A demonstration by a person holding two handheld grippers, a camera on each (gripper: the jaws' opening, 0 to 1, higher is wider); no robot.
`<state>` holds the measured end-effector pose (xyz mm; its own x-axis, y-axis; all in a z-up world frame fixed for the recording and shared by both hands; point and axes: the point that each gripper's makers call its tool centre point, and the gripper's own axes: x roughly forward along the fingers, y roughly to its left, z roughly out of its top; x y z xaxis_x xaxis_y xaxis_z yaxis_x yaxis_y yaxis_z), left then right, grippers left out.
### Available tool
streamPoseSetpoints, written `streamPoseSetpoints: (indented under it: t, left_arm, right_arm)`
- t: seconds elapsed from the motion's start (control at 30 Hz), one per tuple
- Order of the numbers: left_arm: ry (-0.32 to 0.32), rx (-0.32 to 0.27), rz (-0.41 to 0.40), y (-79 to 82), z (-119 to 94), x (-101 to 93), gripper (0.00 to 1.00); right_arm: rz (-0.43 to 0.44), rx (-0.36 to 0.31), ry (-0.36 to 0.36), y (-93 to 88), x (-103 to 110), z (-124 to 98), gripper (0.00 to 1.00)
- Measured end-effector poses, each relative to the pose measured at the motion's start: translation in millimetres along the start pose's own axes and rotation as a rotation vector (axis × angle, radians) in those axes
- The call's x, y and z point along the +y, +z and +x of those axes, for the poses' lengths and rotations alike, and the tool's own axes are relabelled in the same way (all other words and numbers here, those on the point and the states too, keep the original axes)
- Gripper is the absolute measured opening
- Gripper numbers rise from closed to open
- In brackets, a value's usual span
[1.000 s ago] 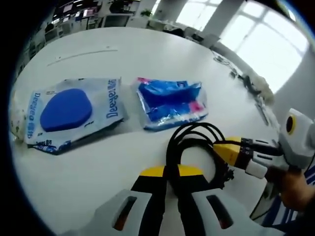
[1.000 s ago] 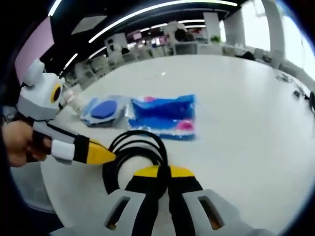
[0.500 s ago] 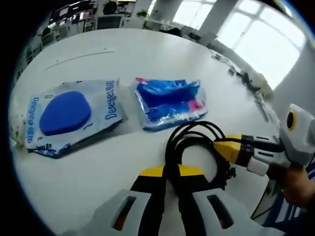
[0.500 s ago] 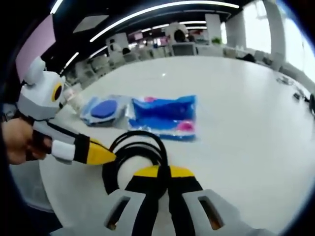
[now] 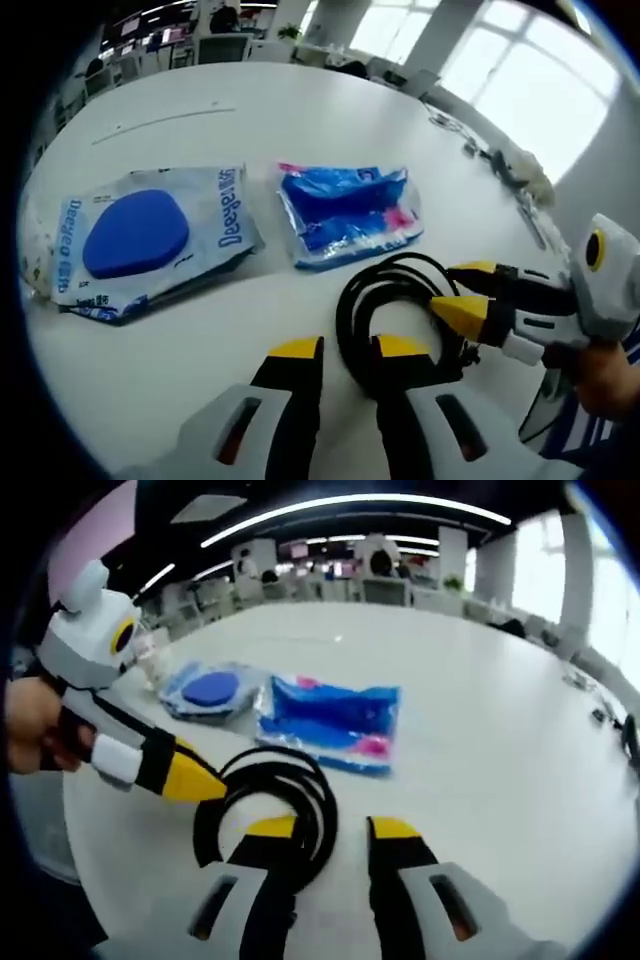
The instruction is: Arrange the tabletop items into an orderly group along one side of the table until the central work area is clear of visible clutter.
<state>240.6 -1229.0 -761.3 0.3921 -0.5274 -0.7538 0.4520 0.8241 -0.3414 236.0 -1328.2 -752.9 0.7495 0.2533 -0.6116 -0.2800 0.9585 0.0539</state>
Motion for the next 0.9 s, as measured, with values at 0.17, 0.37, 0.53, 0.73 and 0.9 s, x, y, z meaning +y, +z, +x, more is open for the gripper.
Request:
streamPoseSetpoints:
  t: [0.17, 0.37, 0.53, 0.73, 0.9]
  left_arm:
    - [-0.001, -0.030, 0.013, 3.8, -5, 3.9, 0.37]
    - [0.018, -0.069, 0.046, 9.6, -7, 7.8, 0.63]
    - [0.036, -0.108, 0.084, 13.5, -17, 14.7, 0.78]
    - [0.060, -0.120, 0.072, 11.3, -25, 23.3, 0.85]
    - [0.086, -0.119, 0.096, 9.0, -33, 28.7, 0.89]
  right_arm:
    - [-0.006, -0.017, 0.024, 2.1, 6, 0, 0.49]
    - [-0.039, -0.071, -0.011, 9.0, 4, 1, 0.72]
    - [0.021, -0.076, -0.010, 11.5, -3, -2, 0.82]
    - [0.040, -0.088, -0.005, 11.3, -3, -5, 0.85]
    - [0.067, -0.077, 0.016, 10.8, 6, -5, 0.96]
